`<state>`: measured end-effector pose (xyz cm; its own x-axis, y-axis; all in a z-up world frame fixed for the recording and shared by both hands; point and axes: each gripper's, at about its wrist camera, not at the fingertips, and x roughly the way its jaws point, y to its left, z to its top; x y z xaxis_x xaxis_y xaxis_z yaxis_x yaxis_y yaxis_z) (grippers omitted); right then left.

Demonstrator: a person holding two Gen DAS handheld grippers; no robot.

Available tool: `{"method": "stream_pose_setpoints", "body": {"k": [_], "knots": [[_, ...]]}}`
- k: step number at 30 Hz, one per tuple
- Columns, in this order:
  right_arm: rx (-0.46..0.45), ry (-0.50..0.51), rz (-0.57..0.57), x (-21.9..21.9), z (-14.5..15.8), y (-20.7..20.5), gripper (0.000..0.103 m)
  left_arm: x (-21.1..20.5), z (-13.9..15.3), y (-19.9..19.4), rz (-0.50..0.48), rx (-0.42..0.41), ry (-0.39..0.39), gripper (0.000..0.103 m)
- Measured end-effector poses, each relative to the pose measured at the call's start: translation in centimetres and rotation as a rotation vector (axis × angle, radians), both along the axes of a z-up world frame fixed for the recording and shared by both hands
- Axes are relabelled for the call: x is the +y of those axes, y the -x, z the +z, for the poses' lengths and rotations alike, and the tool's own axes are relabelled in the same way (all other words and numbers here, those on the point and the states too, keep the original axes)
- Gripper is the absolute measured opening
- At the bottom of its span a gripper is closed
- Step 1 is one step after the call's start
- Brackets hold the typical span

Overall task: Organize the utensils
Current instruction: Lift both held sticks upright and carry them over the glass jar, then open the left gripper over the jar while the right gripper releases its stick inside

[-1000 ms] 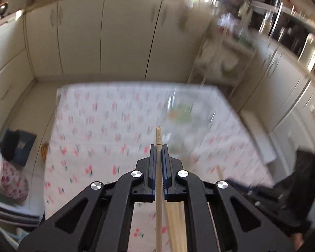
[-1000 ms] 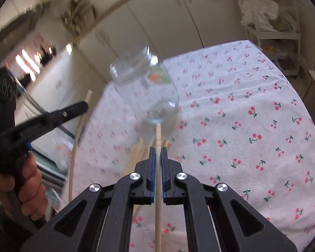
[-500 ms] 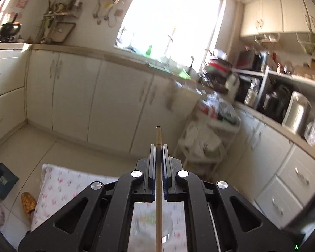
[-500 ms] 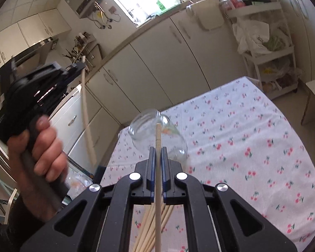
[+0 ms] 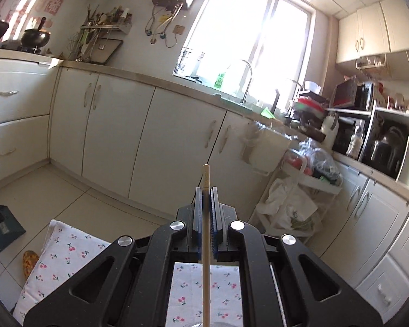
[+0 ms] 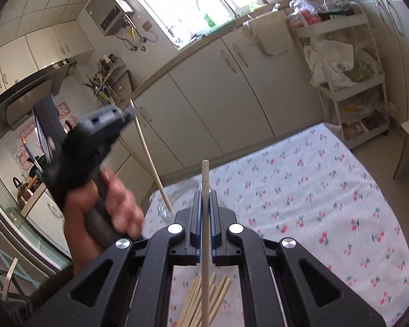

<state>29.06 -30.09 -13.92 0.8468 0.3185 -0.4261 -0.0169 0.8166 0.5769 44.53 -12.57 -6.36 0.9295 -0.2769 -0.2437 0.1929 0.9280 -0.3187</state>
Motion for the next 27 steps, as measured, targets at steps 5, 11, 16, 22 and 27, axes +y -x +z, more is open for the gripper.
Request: {"method": "stream_pose_setpoints", "body": {"k": [5, 11, 16, 22, 27], "knots": [[-0.072, -0.015, -0.043, -0.7, 1.8, -1.8, 0.006, -0.6, -2.7, 1.3, -0.024, 0.004, -0.059, 0.005], [-0.162, -0.057, -0.105, -1.4, 4.2, -4.2, 0.006, 0.0, -4.5, 2.9, -0.074, 0.038, -0.110, 0.006], [-0.211, -0.094, -0.139, -1.3, 5.3, -6.5, 0.006, 0.7, -5.0, 4.3, -0.126, 0.064, -0.136, 0.006], [-0.256, -0.075, -0.182, -0.3, 5.6, -9.1, 0.006, 1.5, -4.9, 5.7, -0.181, 0.085, -0.168, 0.007], [-0.262, -0.026, -0.214, 0.5, 4.9, -11.1, 0.006, 2.6, -4.6, 6.8, -0.205, 0.104, -0.172, 0.008]]}}
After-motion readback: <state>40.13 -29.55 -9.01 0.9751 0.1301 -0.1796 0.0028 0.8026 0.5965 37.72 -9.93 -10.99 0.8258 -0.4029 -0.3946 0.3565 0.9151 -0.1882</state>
